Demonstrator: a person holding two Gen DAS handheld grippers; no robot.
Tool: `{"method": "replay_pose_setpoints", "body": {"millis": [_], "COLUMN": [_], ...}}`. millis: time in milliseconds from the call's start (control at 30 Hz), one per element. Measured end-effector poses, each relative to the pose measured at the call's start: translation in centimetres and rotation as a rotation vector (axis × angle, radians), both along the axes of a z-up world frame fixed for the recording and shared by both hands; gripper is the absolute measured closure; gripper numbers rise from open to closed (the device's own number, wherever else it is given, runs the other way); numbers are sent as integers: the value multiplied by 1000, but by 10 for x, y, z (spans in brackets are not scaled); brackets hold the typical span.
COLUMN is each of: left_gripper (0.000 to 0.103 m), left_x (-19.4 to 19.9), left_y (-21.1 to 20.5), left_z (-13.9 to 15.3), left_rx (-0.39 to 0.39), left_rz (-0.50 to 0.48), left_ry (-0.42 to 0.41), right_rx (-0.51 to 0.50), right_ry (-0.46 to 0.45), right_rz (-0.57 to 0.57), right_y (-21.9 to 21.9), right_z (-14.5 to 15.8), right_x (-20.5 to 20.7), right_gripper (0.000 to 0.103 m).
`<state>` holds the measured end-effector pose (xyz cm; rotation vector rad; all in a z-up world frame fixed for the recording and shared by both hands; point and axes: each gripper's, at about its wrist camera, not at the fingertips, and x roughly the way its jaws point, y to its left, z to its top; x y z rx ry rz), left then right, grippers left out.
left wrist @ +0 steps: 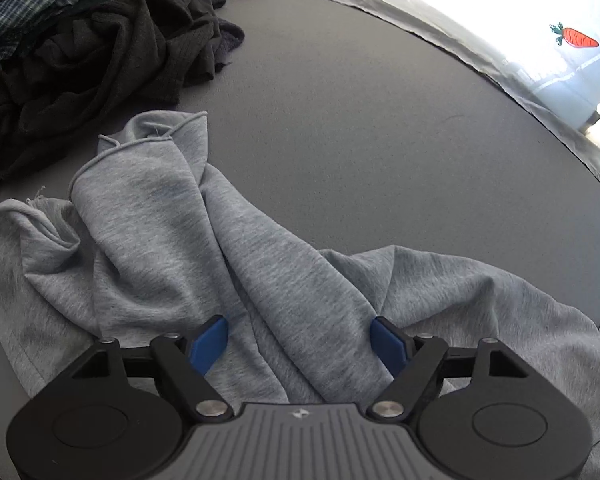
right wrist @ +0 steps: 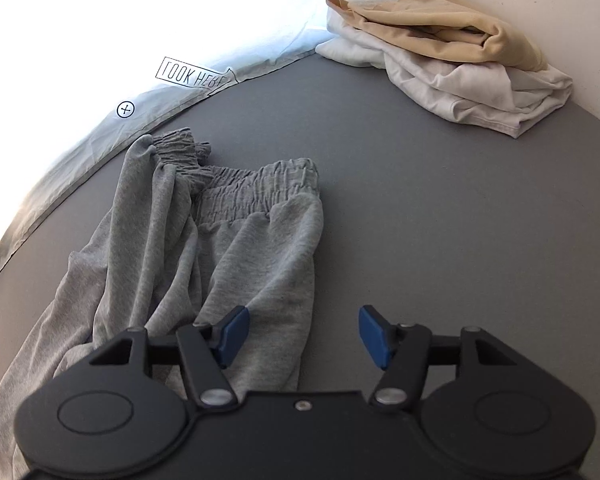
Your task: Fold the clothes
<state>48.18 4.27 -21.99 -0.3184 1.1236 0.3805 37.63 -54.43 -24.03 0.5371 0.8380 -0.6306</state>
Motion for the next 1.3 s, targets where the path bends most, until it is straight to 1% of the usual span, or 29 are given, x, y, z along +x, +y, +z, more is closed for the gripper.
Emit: {"method": "replay_pose_setpoints", "body": {"millis": [33,67,100,133,167,200,267,300,367,467,567,667,700,767,800,833,900,933,1000,1067,1133,1200,1267,1300], "left_gripper": [53,59,73,84,91,95,97,97,98,98,98,98,98,98,99,99,100,103,103,103,103,103,103,103], "left_x": [-2,-2,-3,-3,-2,1,9,15,33,62,79,76,68,49,39,27,4,-9,-31,-48,-64,-79,-88,-89], "left_y": [0,1,4,7,11,14,18,18,16,16,13,4,3,2,3,4,6,8,13,25,38,53,55,54], "left_z": [1,2,3,5,6,8,13,18,36,79,134,195,208,228,234,234,226,218,193,159,125,96,80,76], "left_rx": [10,5,-7,-19,-41,-59,-74,-67,-47,-51,-92,-99,-103,-118,-119,-111,-90,-78,-26,4,-8,-44,-73,-79], "left_rz": [-1,5,15,26,37,46,51,45,33,32,12,-19,-26,-40,-44,-43,-34,-23,6,40,73,103,106,101], "left_ry": [-8,-14,-20,-26,-34,-41,-56,-70,-123,-257,-422,-600,-645,-724,-750,-756,-737,-713,-631,-512,-391,-302,-256,-251], "right_rx": [7,18,29,36,39,33,-17,-67,-158,-228,-266,-351,-366,-383,-391,-402,-424,-422,-395,-349,-290,-228,-174,-164], "right_ry": [3,5,3,-3,-8,-16,-45,-61,-105,-253,-420,-578,-624,-707,-731,-745,-722,-694,-617,-505,-356,-211,-104,-77], "right_rz": [6,11,18,31,46,62,101,130,176,146,82,37,25,-6,-16,-26,-43,-51,-75,-109,-142,-172,-181,-183], "right_y": [-3,-5,-7,-8,-8,-8,-5,-2,0,-13,-30,-34,-34,-34,-34,-33,-28,-26,-23,-23,-25,-25,-21,-18], "right_z": [-3,-5,-7,-9,-9,-9,0,9,32,83,145,210,226,251,258,262,257,248,224,184,137,95,60,52], "right_x": [4,8,12,16,20,25,39,50,70,94,104,89,77,48,33,18,-14,-27,-52,-74,-90,-100,-108,-109], "right_gripper": [53,60,63,77,99,100,101,101,101,101,101,102,102,101,101,101,101,101,101,101,101,101,100,100]}}
